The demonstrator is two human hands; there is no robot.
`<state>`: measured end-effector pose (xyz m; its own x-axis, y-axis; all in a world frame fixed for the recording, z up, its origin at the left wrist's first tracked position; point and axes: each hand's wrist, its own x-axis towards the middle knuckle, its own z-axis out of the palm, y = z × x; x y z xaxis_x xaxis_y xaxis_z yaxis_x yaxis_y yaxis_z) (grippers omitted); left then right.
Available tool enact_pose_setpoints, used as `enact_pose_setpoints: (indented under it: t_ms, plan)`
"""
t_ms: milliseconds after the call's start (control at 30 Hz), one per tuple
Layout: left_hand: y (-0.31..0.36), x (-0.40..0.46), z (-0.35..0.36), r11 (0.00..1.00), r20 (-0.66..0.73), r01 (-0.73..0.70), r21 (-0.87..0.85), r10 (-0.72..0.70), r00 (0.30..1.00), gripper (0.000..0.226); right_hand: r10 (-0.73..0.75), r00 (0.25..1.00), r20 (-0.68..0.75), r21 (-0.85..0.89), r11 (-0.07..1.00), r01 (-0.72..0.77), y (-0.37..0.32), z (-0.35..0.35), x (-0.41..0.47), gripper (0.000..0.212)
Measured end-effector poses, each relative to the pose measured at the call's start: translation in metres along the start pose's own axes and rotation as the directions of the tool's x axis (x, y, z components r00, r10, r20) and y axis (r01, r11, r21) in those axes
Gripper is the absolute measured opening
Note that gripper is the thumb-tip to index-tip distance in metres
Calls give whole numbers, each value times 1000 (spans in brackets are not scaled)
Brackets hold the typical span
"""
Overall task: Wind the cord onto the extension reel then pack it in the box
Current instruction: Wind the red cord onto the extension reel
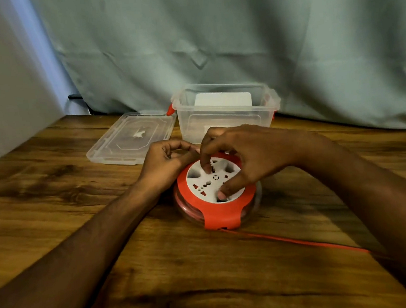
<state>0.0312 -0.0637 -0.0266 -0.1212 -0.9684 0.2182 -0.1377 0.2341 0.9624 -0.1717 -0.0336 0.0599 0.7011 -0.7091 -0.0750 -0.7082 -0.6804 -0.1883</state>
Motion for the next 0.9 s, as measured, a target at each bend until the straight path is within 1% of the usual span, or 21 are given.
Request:
enact_pose_setpoints:
  t_ms: [67,100,200,267,433,500,700,833,900]
  plan:
    - [-1,1,0,1000,1,-8,24,8,1000,9,-5,999,46,75,997,1,-2,-2,-2,48]
    - [-1,1,-1,1000,1,-6,22,6,1000,9,-7,999,52,73,997,4,-2,-1,-1,52]
    - [-1,1,-1,1000,3,-6,2,6,1000,8,1,999,39,-6,1000,0,-3,2,2,56]
    - [-1,1,-1,1000,2,-4,-2,4,1000,9,6,1000,23,-20,1000,-5,-3,3,1,56]
    - [-1,1,1,1000,-5,-8,2,8,1000,8,35,994,-106,-107,993,-46,-3,9,5,60]
    - [-1,1,1,1000,0,-11,9,11,1000,11,20,991,-129,-129,991,-37,-1,11,8,60]
    - [-1,1,2,1000,10,-15,7,15,1000,7,2,982,-190,-160,987,-33,2,15,12,61]
    - [-2,1,2,1000,13,-17,-17,17,1000,17,-3,964,-265,-231,971,-60,-2,22,18,53]
    - [-2,1,3,1000,19,-22,-19,22,1000,19,16,953,-303,-227,970,-88,-4,24,20,54]
